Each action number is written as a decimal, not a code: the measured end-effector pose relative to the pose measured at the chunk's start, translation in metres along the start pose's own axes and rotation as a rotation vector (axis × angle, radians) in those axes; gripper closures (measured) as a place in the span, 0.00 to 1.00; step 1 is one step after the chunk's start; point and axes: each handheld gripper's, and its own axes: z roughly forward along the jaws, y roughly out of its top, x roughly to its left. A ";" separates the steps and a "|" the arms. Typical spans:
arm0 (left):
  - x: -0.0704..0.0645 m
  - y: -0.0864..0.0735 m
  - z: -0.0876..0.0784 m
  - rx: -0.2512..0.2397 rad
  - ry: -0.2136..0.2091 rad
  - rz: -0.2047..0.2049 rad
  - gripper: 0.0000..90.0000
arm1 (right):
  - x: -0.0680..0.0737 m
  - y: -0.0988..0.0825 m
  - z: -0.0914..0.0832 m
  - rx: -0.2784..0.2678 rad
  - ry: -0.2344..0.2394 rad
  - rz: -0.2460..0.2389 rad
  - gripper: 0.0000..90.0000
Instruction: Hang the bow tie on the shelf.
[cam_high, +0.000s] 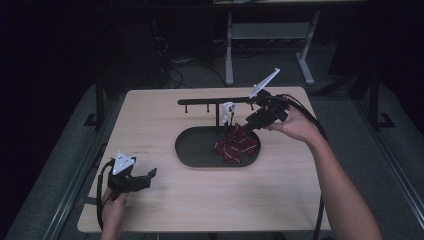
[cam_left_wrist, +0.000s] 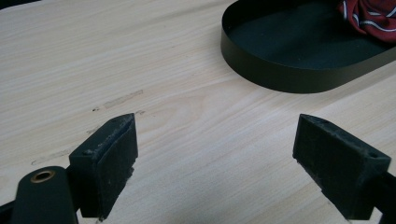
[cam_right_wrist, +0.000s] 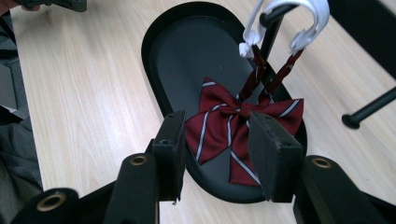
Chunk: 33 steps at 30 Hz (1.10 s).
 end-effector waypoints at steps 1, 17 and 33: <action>0.000 0.000 0.000 0.000 0.000 -0.001 0.15 | 0.000 -0.002 0.000 -0.002 0.001 -0.002 0.62; -0.001 0.000 0.000 0.010 -0.001 0.011 0.15 | 0.006 -0.032 0.002 -0.016 0.017 0.013 0.61; -0.001 0.000 0.000 0.004 -0.003 0.009 0.15 | 0.009 -0.057 0.009 -0.016 0.040 0.037 0.58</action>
